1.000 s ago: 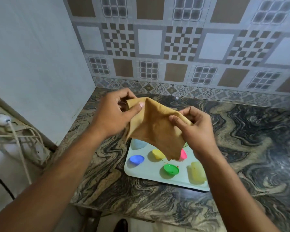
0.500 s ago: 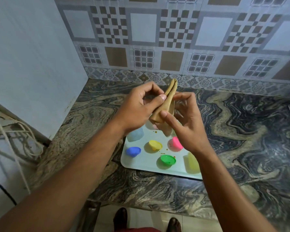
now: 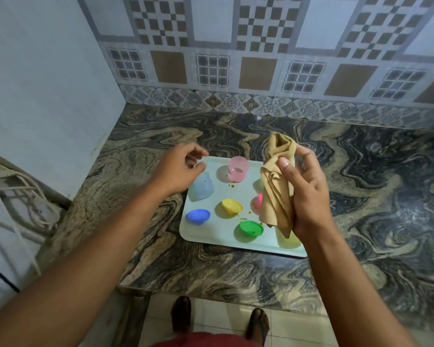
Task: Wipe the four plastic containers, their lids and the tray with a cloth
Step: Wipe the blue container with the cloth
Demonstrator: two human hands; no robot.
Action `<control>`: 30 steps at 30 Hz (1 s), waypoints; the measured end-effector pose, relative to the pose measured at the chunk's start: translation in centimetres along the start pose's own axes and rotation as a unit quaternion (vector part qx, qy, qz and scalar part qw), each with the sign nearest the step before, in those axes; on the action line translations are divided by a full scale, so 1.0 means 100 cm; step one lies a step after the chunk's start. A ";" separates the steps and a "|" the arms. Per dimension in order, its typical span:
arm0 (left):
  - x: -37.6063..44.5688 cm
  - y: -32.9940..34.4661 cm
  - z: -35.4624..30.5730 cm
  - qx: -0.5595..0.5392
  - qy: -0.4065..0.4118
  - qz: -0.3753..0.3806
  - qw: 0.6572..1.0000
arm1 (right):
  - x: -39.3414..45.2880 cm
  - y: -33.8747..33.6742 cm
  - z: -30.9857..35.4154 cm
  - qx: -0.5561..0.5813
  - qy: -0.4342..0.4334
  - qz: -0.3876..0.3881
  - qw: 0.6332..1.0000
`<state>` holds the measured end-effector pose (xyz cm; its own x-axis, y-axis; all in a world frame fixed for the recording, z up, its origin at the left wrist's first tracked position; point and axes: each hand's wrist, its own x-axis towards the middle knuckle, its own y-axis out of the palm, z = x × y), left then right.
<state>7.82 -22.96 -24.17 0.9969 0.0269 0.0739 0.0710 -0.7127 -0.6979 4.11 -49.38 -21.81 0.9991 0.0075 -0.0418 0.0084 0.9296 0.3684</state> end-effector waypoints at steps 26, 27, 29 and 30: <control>-0.033 0.035 0.018 -0.002 0.061 -0.078 0.995 | -0.050 0.006 0.029 -0.006 0.019 0.020 1.000; -0.038 0.027 0.005 -0.010 0.077 -0.094 0.993 | -0.052 0.008 0.031 -0.023 0.007 0.024 0.999; -0.049 0.011 -0.021 -0.019 0.108 -0.121 0.987 | -0.056 0.014 0.036 -0.071 -0.029 0.024 0.997; -0.054 0.004 -0.035 -0.023 0.121 -0.133 0.983 | -0.059 0.017 0.038 -0.096 -0.053 0.020 0.994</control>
<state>2.32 -25.85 -22.37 0.9056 0.0524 0.4210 0.3204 -0.7349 -0.5977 -1.59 -49.27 -17.38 0.9973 0.0173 0.0713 -0.0302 0.9825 0.1837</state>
